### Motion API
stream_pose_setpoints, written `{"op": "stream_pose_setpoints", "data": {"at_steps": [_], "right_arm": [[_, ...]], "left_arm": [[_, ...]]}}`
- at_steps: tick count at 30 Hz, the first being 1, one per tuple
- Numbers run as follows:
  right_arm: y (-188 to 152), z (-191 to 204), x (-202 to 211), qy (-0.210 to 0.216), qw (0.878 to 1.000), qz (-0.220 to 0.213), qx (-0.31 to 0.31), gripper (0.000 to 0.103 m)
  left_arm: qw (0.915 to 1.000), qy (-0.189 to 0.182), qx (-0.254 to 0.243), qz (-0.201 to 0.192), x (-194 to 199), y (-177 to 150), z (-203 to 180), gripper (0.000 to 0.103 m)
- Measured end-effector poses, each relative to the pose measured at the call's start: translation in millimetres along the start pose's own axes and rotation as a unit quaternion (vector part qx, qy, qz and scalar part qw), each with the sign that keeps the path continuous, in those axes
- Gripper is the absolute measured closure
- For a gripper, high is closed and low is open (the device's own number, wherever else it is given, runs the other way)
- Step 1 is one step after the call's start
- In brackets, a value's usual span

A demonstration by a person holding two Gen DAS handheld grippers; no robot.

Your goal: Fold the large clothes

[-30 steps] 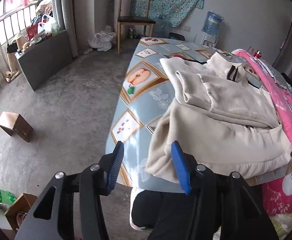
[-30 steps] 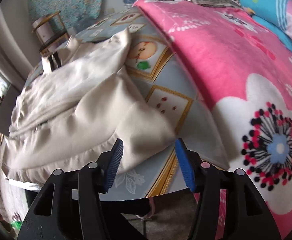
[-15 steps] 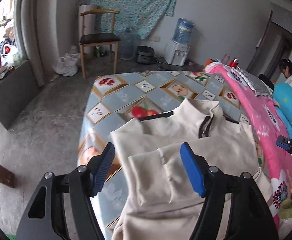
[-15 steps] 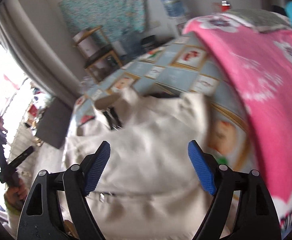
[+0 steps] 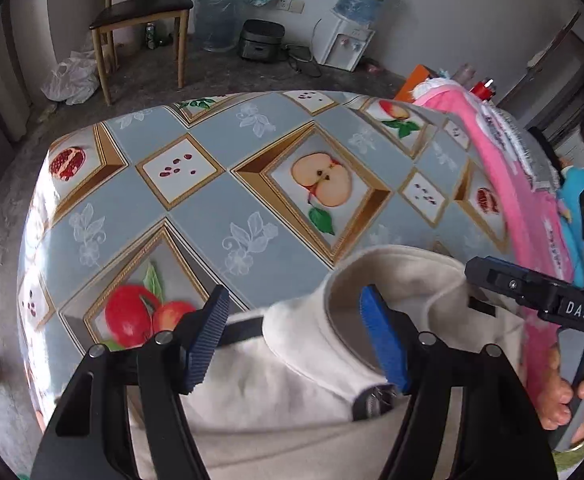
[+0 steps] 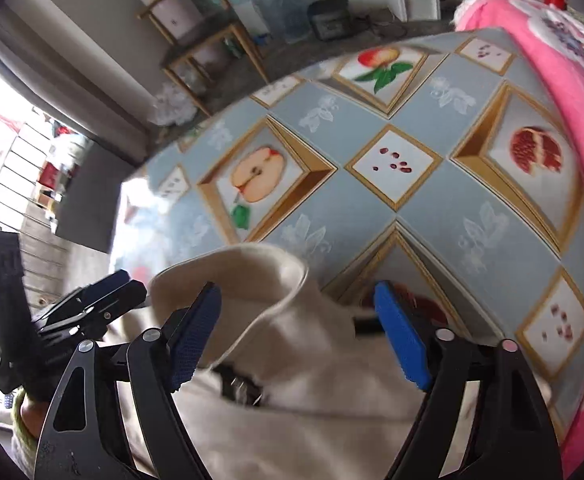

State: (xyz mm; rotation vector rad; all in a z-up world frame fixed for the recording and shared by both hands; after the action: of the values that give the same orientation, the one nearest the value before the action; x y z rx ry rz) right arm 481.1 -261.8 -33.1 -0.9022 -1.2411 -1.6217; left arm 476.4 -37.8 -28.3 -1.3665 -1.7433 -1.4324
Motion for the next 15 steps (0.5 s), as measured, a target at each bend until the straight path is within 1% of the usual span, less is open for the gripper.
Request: {"op": "stream_pose_setpoints", "data": {"at_steps": [1,2,3,4,5,6,7,8,13,15], "right_arm": [[3.4,-0.5,-9.3,-0.008,1.000,0.013,0.000,0.033],[4.8,-0.1,-18.5,-0.015,0.999,0.028,0.004,0.041],[4.1,-0.3,-24.6,-0.020,0.999,0.037,0.007,0.046],[1.6,-0.7,-28.3,-0.023,0.999,0.043,0.012,0.059],[-1.8,-1.1,-29.3,-0.022,0.999,0.045,0.016,0.074],[-7.1,-0.7,-25.8,-0.013,0.999,0.040,0.020,0.080],[-12.7,0.0,-19.2,-0.006,0.999,0.032,0.025,0.085],[-17.3,1.3,-11.8,-0.004,0.999,0.022,0.033,0.087],[-56.2,12.5,34.7,0.008,0.995,-0.033,0.093,0.089],[-73.8,15.6,44.9,0.006,0.992,-0.043,0.115,0.089]], "left_arm": [[0.9999,0.010,-0.007,0.005,-8.7,0.9,-1.1,0.039],[0.9998,0.011,-0.012,0.010,-15.0,0.7,-1.7,0.050],[0.9998,0.007,-0.014,0.014,-19.1,-0.6,-0.3,0.063],[0.9998,-0.005,-0.015,0.015,-20.4,-3.3,-2.3,0.069],[0.9996,-0.018,-0.018,0.011,-18.2,-5.8,-3.3,0.085],[0.9993,-0.025,-0.028,0.006,-13.8,-9.0,-6.4,0.088],[0.9989,-0.023,-0.042,0.001,-8.1,-12.6,-9.7,0.089],[0.9981,-0.021,-0.057,-0.004,-2.8,-15.1,-13.8,0.092],[0.9894,-0.011,-0.143,-0.022,28.2,-38.8,-30.4,0.094],[0.9861,-0.007,-0.164,-0.025,35.3,-51.0,-33.7,0.094]]}}
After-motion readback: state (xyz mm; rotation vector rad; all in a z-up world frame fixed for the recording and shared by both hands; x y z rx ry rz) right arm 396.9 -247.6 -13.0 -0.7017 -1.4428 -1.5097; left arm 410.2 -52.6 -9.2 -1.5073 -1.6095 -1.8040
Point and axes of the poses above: each gripper's, at about its wrist camera, not at the fingertips, and x roughly against the way its jaws point, z to its left, y to its top, the point moved 4 cm from there along -x, roughly the way its jaws point, and after that the axes turned 6 degrees about -y, right-handed, at the moved point
